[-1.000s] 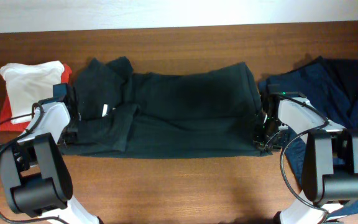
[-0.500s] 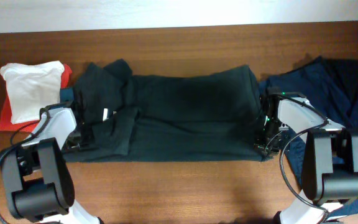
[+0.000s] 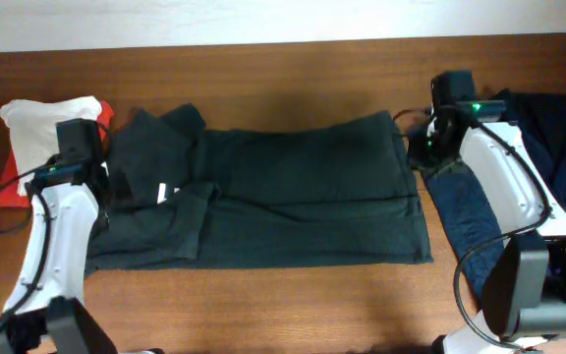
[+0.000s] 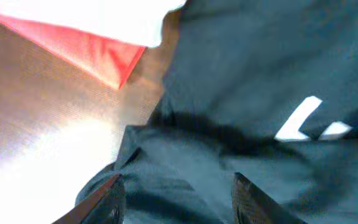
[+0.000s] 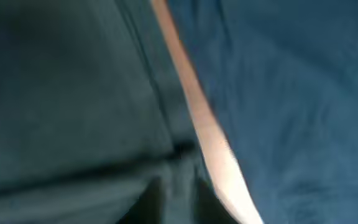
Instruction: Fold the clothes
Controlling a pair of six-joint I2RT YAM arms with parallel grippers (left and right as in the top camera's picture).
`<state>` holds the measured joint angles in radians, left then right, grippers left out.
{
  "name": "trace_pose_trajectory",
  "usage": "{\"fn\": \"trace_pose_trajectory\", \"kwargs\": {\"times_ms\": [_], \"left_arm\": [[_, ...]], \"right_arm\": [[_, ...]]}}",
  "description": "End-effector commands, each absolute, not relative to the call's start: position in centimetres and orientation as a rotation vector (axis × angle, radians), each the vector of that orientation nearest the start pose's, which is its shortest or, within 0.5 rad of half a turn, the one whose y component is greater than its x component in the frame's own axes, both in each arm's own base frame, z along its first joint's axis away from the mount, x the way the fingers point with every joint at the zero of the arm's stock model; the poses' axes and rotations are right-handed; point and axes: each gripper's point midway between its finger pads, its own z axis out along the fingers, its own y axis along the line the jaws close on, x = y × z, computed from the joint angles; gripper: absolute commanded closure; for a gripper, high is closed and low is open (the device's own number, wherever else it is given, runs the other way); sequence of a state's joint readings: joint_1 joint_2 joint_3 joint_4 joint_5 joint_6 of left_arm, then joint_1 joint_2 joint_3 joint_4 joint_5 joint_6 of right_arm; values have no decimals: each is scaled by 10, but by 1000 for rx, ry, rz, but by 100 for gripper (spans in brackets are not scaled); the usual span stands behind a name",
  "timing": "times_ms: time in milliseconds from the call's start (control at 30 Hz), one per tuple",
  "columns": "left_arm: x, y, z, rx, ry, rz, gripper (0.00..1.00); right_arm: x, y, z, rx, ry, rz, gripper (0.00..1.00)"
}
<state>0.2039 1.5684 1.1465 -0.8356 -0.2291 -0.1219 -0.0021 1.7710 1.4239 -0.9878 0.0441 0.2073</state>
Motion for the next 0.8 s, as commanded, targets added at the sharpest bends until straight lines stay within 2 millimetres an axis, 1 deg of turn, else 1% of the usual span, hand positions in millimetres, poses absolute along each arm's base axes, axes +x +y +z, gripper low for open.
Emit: {"fn": "trace_pose_trajectory", "kwargs": {"times_ms": [0,33,67,100,167,200,267,333,367,433,467,500,533,567,600,667,700,767], "left_arm": [[347,85,111,-401,2730,134,45],[354,82,113,-392,2705,101,45],[366,81,118,-380,2654,79,45],[376,80,123,-362,2609,57,44],[398,67,135,-223,2530,-37,45],[406,67,136,-215,2500,-39,45],[419,64,128,-199,2485,-77,42],[429,61,115,-181,2484,-115,39],[441,61,106,-173,2466,-126,39],[458,61,103,-154,2423,-145,39],[480,61,106,-130,2362,-161,39],[500,60,108,-109,2322,-184,40],[516,60,105,-97,2314,-208,40],[528,59,99,-90,2318,-228,40],[546,60,91,-88,2338,-237,40],[568,62,80,-78,2370,-240,40],[579,69,67,-98,2403,-211,40],[580,69,49,-104,2428,-218,39]], "right_arm": [[397,-13,97,169,2868,-64,92],[406,-21,83,195,2872,-67,93],[416,-29,68,224,2862,-65,96],[425,-35,57,218,2854,-53,96],[443,-37,37,150,2825,38,96],[451,-45,25,168,2812,35,96],[456,-57,6,195,2813,30,96],[453,-69,-12,206,2837,26,96],[446,-92,-22,264,2859,-30,96],[435,-134,-22,455,2844,-147,96],[428,-167,-16,636,2804,-150,95],[436,-164,-1,596,2791,63,88],[442,-154,13,518,2788,189,82],[446,-149,28,495,2791,232,78],[450,-142,44,474,2804,243,76],[457,-125,67,424,2823,256,76],[459,-107,74,339,2839,290,75],[460,-87,72,288,2862,308,75]]}}
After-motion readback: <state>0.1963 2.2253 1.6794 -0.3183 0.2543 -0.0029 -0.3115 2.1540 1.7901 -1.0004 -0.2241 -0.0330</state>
